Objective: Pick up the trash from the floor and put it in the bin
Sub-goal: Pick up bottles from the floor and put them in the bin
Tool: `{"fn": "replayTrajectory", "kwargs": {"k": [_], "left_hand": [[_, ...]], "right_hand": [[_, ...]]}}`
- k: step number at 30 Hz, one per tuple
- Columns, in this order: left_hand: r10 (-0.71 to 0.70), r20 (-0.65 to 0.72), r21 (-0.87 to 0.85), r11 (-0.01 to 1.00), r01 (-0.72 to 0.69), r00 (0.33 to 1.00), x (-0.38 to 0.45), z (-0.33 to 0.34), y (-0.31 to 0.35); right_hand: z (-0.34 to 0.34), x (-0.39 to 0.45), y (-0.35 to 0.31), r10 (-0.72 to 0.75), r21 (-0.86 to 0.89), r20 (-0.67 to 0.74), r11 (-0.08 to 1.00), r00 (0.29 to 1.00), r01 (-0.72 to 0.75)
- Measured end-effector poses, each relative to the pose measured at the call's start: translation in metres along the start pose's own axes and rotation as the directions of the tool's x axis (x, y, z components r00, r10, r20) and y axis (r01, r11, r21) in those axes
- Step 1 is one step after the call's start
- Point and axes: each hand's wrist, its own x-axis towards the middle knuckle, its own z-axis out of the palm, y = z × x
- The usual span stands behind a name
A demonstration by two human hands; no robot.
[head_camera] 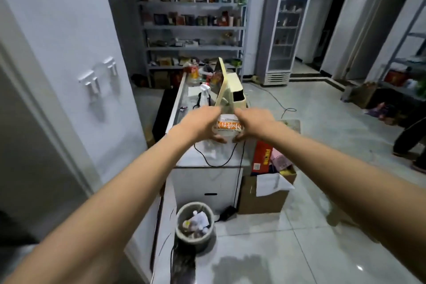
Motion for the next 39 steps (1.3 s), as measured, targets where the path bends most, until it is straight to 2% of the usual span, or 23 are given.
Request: {"fn": "replayTrajectory", "kwargs": {"k": [6,14,17,21,25,29,32,35,37,39], "left_hand": [[-0.147,0.031,0.000,0.989,0.147,0.989,-0.005,0.073,-0.071],[-0.233,0.164,0.031,0.973,0.231,0.959,0.022,0.236,-0.141],[-0.262,0.156,0.042,0.965,0.259,0.952,0.036,0.314,-0.175],[-0.271,0.180,0.004,0.962,0.275,0.946,0.044,0.435,-0.213],[-0.309,0.253,-0.066,0.940,0.335,0.917,0.029,0.559,-0.222],[-0.388,0.362,-0.111,0.885,0.453,0.848,0.006,0.661,-0.216],[-0.417,0.457,-0.073,0.863,0.500,0.786,-0.004,0.718,-0.216],[-0.422,0.584,-0.081,0.820,0.567,0.694,-0.013,0.749,-0.220],[-0.468,0.626,-0.121,0.732,0.670,0.624,-0.018,0.758,-0.226],[-0.518,0.623,-0.157,0.651,0.743,0.586,-0.025,0.758,-0.234]], "right_hand": [[0.071,0.073,-0.046,-0.083,0.064,0.012,0.995,0.997,0.082],[0.240,0.171,-0.076,-0.110,0.156,0.177,0.984,0.978,0.083],[0.317,0.216,-0.090,-0.136,0.198,0.192,0.975,0.972,0.098],[0.431,0.253,-0.105,-0.139,0.235,0.278,0.969,0.951,0.073],[0.552,0.264,-0.120,-0.155,0.263,0.366,0.963,0.918,0.058],[0.650,0.258,-0.136,-0.154,0.258,0.356,0.964,0.922,0.062],[0.707,0.257,-0.150,-0.120,0.293,0.415,0.956,0.902,-0.007],[0.750,0.256,-0.157,-0.126,0.356,0.430,0.934,0.894,-0.040],[0.769,0.260,-0.158,-0.115,0.392,0.479,0.915,0.870,-0.095],[0.781,0.266,-0.157,-0.116,0.443,0.533,0.883,0.838,-0.158]]}}
